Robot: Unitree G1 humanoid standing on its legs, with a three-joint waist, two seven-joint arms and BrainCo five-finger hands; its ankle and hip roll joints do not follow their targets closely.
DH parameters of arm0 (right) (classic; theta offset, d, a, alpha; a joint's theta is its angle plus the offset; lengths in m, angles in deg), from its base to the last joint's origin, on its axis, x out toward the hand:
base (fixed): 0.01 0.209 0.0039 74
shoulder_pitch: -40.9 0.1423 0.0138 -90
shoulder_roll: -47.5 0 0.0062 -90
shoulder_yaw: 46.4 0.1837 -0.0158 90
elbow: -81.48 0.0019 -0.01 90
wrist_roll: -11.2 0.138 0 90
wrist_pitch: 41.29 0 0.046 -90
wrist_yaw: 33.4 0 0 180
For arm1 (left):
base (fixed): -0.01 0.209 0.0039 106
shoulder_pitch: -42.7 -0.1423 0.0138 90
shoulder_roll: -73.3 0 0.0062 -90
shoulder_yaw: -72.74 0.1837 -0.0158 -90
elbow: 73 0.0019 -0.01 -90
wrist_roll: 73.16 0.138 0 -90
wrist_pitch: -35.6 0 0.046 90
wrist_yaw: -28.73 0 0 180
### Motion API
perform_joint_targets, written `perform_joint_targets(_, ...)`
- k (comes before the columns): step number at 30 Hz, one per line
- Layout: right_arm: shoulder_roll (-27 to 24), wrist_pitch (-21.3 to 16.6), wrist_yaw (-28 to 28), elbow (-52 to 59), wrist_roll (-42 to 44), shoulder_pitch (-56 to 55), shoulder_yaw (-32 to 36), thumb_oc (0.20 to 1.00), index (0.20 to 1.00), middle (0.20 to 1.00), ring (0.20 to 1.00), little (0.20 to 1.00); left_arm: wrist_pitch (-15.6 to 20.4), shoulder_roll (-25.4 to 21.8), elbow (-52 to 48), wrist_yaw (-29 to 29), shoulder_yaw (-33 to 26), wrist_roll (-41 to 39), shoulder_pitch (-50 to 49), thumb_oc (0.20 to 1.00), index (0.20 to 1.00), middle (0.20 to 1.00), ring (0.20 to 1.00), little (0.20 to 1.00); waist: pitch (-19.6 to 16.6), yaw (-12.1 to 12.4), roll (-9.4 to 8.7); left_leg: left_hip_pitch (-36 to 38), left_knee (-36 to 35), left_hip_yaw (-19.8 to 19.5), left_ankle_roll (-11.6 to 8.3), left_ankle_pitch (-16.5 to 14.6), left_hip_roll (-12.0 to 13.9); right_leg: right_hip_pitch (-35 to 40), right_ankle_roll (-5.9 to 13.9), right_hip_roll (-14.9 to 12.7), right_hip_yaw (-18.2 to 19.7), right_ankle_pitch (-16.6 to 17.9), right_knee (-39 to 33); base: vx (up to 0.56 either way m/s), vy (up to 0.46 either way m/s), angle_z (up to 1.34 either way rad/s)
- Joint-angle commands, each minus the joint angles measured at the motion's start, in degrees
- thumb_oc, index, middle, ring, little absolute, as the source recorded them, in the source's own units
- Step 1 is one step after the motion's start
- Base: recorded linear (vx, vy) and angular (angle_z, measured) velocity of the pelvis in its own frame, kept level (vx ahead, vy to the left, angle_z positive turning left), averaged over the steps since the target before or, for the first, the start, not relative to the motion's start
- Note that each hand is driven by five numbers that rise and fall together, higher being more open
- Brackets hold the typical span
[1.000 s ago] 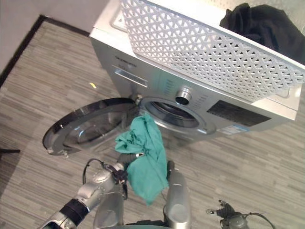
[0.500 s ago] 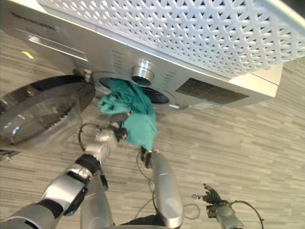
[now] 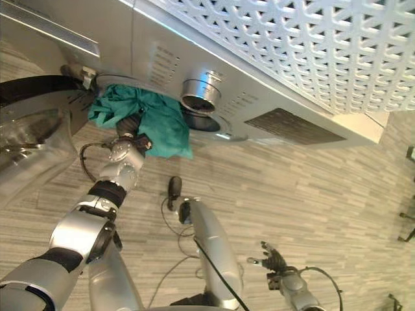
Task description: Grab the laundry basket,head to the washer,open it,put in the laundry and shut it.
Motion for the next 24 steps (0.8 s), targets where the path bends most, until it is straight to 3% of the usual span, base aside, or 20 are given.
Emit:
perform_joint_targets(1, -2.93, -0.26, -0.89, 1.8, 3.95, -4.81, -2.04, 1.0, 1.0, 1.0, 1.0, 1.0, 4.5, -2.37, -1.37, -1.24, -1.24, -1.19, 1.79, 0.2, 0.2, 0.2, 0.2, 0.2, -3.87, -0.96, 0.54, -0.31, 10.36, -0.29, 5.06, -7.49, -0.05, -1.8, 8.06, -0.35, 2.67, 7.12, -6.01, 0.02, -0.017, -0.2)
perform_joint_targets(7, -2.86, -0.64, -1.37, 2.24, 5.78, -5.41, -2.93, 1.0, 1.0, 1.0, 1.0, 1.0, 5.68, -5.55, 0.55, -3.14, -0.35, -2.3, 9.25, 0.2, 0.2, 0.2, 0.2, 0.2, -5.16, -2.78, 0.82, -5.3, 13.25, -1.11, 4.59, -7.86, 1.45, -6.1, 8.05, 0.94, 2.13, 6.79, -4.9, 0.04, -0.044, -0.11)
perform_joint_targets(15, -3.52, -0.39, -0.63, 3.61, 8.64, -5.31, -2.46, 1.0, 1.0, 1.0, 1.0, 1.0, 5.9, -8.31, 3.66, -4.13, 0.3, -4.66, 16.04, 0.2, 0.2, 0.2, 0.2, 0.2, -5.78, -4.16, 2.5, -13.2, 23.95, -2.92, 4.43, -11.07, 3.61, -13.27, 6.94, 2.19, 1.26, 2.81, 4.21, 0.04, -0.031, -0.12)
perform_joint_targets(20, -3.13, -0.98, -0.32, 5.78, 10.9, -4.37, -3.19, 1.0, 1.0, 1.0, 1.0, 1.0, 6.15, -10.68, 7.25, -5.98, -0.91, -6.41, 20.13, 0.2, 0.2, 0.2, 0.2, 0.2, -6.71, -4.98, 2.34, -15.96, 25.66, -3.63, 3.79, -10.93, 4.95, -15.85, 6.46, 3.09, 0.35, 2.38, 5.4, 0.04, -0.058, -0.09)
perform_joint_targets(24, -2.69, -1.22, 0.59, 5.03, 10.91, -6.07, -3.08, 1.0, 1.0, 1.0, 1.0, 1.0, 7.2, -16.29, 10.22, -6.71, -0.56, -11.73, 27.5, 0.2, 0.2, 0.2, 0.2, 0.2, -8.46, -7.3, 1.53, -18.55, 24.49, -4.32, 1.78, -9.22, 7.62, -17.92, 6.03, 4.38, -0.69, 3.08, 4.02, 0.04, -0.093, -0.16)
